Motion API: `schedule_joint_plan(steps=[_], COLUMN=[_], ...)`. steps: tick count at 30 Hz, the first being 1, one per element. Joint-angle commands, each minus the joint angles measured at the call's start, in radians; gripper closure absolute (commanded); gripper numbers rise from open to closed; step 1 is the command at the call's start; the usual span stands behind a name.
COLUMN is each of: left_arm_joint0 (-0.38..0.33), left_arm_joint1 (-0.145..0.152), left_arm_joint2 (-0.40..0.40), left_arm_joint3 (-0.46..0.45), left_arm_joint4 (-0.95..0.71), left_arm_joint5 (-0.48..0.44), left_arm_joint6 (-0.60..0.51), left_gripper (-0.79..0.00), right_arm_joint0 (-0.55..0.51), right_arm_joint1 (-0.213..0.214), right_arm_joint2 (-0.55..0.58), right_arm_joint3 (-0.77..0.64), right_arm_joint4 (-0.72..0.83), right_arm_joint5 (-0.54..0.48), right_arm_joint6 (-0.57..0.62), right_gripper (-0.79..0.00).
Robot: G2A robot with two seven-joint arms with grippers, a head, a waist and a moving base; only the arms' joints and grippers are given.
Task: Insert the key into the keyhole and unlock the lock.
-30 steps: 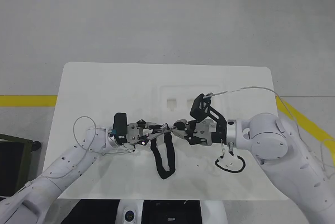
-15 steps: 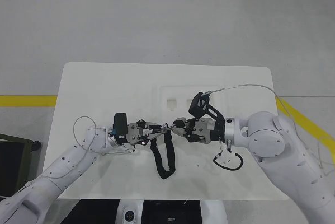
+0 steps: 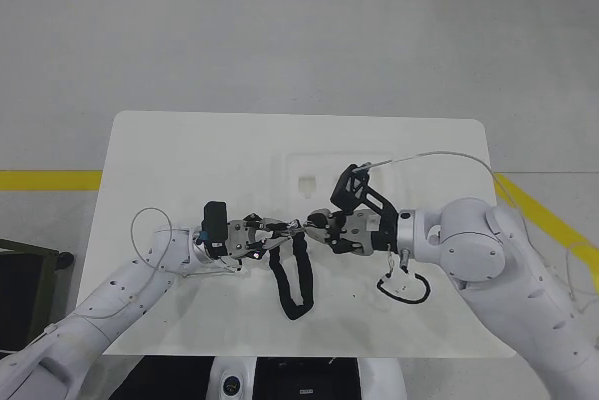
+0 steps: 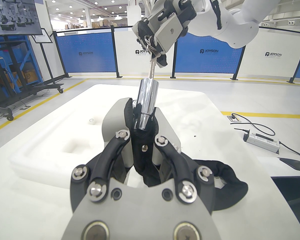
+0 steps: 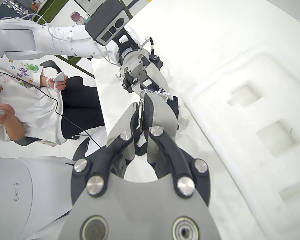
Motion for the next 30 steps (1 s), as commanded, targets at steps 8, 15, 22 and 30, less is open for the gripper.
schedule_joint_plan(steps=[8, 15, 22, 30], left_arm_joint0=[0.0, 0.0, 0.0, 0.0], left_arm_joint1=[0.0, 0.0, 0.0, 0.0], left_arm_joint2=[0.0, 0.0, 0.0, 0.0], left_arm_joint3=[0.0, 0.0, 0.0, 0.0], left_arm_joint4=[0.0, 0.0, 0.0, 0.0], left_arm_joint5=[0.0, 0.0, 0.0, 0.0], left_arm_joint6=[0.0, 0.0, 0.0, 0.0], left_gripper=[0.0, 0.0, 0.0, 0.0], right_arm_joint0=[0.01, 0.025, 0.039, 0.037], right_arm_joint1=[-0.005, -0.013, -0.02, -0.022], right_arm_joint2=[-0.021, -0.05, -0.067, -0.064], right_arm_joint3=[-0.045, -0.05, -0.042, -0.052], right_arm_joint4=[-0.05, -0.072, -0.077, -0.088], right_arm_joint5=[0.035, 0.057, 0.065, 0.069], right_arm_joint6=[0.009, 0.016, 0.011, 0.011], right_gripper=[0.0, 0.0, 0.0, -0.194])
